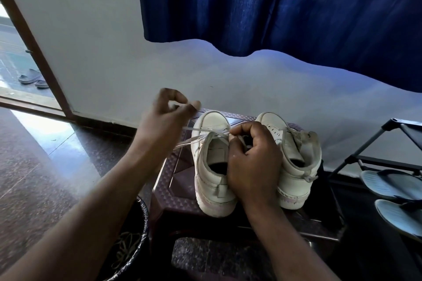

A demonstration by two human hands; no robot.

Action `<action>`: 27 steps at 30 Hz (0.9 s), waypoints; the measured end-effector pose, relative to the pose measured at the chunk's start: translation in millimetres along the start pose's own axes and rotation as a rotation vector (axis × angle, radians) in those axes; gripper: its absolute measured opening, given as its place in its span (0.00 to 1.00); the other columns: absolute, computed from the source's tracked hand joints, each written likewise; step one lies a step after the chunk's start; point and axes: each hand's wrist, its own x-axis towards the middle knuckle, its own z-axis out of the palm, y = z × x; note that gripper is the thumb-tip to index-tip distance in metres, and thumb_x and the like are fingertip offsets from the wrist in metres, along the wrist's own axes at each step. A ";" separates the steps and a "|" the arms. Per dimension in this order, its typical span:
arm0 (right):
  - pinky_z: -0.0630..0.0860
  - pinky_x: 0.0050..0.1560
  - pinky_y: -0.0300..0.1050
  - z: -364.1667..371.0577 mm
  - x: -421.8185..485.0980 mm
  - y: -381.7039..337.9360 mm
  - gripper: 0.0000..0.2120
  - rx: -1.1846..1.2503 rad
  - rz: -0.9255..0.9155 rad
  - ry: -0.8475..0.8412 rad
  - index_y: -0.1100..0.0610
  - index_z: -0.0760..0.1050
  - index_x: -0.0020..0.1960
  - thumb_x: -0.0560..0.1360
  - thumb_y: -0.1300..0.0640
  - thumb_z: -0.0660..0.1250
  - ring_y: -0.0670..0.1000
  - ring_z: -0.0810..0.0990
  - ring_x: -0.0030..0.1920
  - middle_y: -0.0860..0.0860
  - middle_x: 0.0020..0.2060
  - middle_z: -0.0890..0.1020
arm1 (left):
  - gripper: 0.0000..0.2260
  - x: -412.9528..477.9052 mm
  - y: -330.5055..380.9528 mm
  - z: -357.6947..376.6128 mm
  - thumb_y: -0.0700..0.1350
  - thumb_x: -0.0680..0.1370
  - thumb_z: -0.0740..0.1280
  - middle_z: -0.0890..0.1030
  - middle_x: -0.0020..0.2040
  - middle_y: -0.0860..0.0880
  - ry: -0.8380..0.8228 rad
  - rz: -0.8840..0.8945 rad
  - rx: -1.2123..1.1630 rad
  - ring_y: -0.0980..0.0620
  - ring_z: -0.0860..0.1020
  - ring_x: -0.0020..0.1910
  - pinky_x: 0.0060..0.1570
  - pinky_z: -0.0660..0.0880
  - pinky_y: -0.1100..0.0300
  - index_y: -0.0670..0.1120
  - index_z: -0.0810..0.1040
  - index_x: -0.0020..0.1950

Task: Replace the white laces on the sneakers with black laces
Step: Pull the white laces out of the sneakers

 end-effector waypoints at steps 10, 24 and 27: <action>0.76 0.50 0.43 -0.5 -0.1 0.7 0.08 -0.019 0.009 0.006 0.52 0.80 0.46 0.73 0.64 0.69 0.46 0.81 0.47 0.44 0.45 0.83 | 0.06 -4.8 -10.5 17.4 0.53 0.80 0.72 0.79 0.45 0.55 -0.148 0.228 0.728 0.59 0.77 0.41 0.40 0.69 0.65 0.54 0.83 0.44; 0.77 0.48 0.39 -2.3 -0.5 -2.1 0.06 -0.003 0.031 -0.001 0.51 0.80 0.46 0.72 0.59 0.66 0.45 0.82 0.46 0.43 0.44 0.83 | 0.14 11.9 -24.7 -3.1 0.52 0.84 0.67 0.74 0.30 0.52 0.153 -0.108 0.196 0.53 0.68 0.24 0.29 0.64 0.59 0.47 0.78 0.41; 0.79 0.47 0.48 -2.2 -1.1 -3.8 0.08 -0.019 0.045 -0.018 0.50 0.80 0.47 0.73 0.58 0.65 0.48 0.83 0.45 0.42 0.43 0.84 | 0.09 7.2 -25.7 -2.5 0.50 0.80 0.68 0.78 0.32 0.55 0.135 -0.029 0.518 0.51 0.76 0.33 0.37 0.70 0.56 0.50 0.80 0.41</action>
